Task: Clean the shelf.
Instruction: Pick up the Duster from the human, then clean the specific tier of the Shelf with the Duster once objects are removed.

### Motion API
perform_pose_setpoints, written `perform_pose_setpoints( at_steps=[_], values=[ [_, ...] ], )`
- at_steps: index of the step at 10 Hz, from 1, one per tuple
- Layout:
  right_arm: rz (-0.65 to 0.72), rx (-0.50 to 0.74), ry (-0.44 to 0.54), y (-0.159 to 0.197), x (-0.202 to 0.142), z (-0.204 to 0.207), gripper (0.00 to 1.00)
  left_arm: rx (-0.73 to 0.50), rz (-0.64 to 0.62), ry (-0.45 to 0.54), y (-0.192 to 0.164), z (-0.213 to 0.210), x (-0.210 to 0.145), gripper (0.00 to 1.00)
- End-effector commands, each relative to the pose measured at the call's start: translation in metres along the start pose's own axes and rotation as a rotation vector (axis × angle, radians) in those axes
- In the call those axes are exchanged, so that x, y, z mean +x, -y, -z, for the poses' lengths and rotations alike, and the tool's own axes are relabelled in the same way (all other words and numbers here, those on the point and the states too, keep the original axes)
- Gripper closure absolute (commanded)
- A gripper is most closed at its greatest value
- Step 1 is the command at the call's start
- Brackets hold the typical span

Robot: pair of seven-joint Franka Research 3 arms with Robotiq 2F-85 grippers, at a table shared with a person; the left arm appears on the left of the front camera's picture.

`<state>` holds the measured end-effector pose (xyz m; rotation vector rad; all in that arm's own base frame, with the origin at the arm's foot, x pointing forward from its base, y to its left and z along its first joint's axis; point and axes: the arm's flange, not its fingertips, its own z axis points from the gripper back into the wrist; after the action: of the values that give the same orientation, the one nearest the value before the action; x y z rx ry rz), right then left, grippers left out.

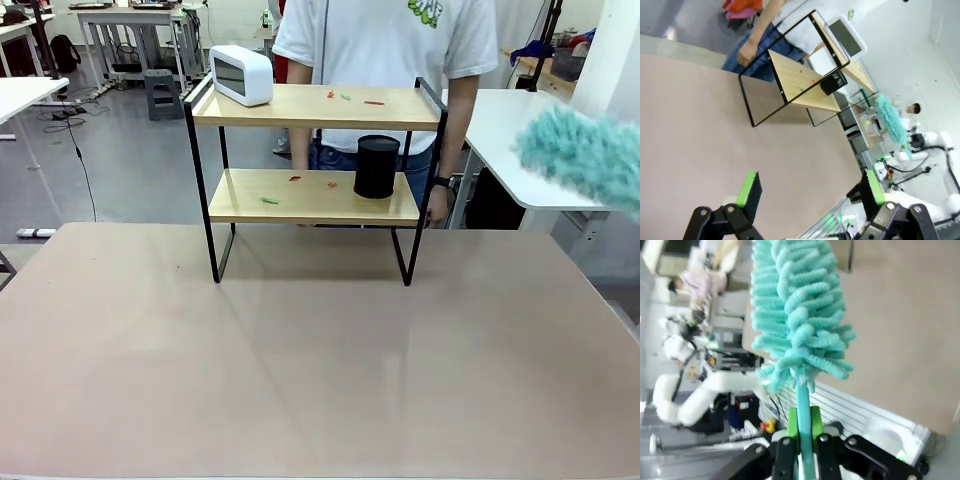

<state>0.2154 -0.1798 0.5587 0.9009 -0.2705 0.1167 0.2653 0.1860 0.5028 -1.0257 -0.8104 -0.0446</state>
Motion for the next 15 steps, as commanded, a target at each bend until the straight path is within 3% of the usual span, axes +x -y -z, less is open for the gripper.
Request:
perform_pose_setpoints(
  at_steps=[1,2,3,15],
  values=[
    [-0.059,-0.001,-0.006,0.024,-0.042,0.008,1.0,-0.015,0.017,0.016,0.0,0.003,0.002,0.0],
    [-0.075,0.069,-0.088,0.038,-0.048,0.016,1.0,-0.015,0.017,0.016,0.0,0.003,0.002,0.0],
    [-0.03,-0.01,-0.013,0.01,-0.038,0.0,1.0,-0.015,0.017,0.016,0.0,0.003,0.002,0.0],
    [-0.03,-0.01,-0.013,0.01,-0.038,0.0,1.0,-0.015,0.017,0.016,0.0,0.003,0.002,0.0]
  ],
)
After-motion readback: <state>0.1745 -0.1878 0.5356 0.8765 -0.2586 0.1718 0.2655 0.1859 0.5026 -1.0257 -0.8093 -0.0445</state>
